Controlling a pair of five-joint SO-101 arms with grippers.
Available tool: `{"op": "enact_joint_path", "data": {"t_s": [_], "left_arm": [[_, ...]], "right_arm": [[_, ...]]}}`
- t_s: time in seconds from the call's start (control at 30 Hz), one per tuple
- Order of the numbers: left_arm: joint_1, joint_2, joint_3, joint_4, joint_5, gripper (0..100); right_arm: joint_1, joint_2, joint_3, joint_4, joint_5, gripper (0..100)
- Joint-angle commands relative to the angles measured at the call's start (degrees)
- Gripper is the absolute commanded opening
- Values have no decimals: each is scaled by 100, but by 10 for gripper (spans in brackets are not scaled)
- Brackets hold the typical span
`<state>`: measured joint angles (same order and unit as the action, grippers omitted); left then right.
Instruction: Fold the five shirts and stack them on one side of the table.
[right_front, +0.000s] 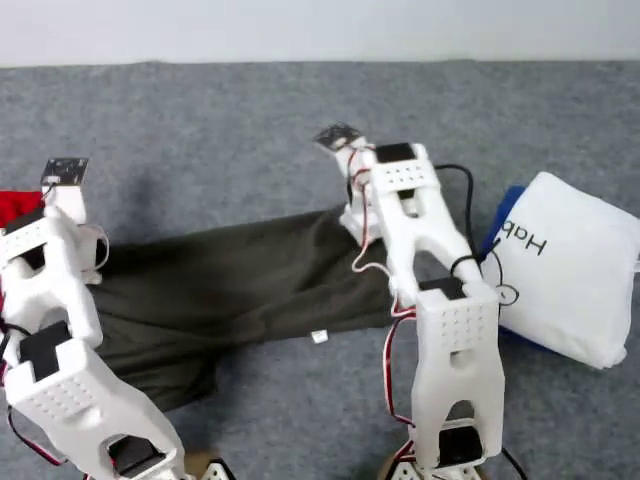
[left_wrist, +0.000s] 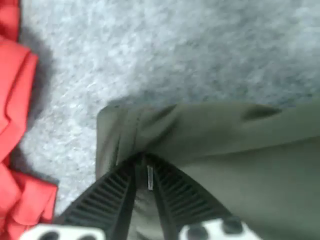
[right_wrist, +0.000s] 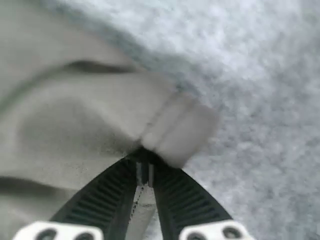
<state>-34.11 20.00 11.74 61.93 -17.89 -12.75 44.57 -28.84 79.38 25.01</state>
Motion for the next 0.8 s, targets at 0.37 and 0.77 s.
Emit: {"op": "enact_joint_path", "data": {"t_s": [0.37,0.77], "left_arm": [[457,-1837,-189,765,-79,6],[1240,-2215,409,589,-44,6]], "right_arm": [[22,-321,-1855,1622,18,11],[-382,365,-2523,1042,-9,11]]}}
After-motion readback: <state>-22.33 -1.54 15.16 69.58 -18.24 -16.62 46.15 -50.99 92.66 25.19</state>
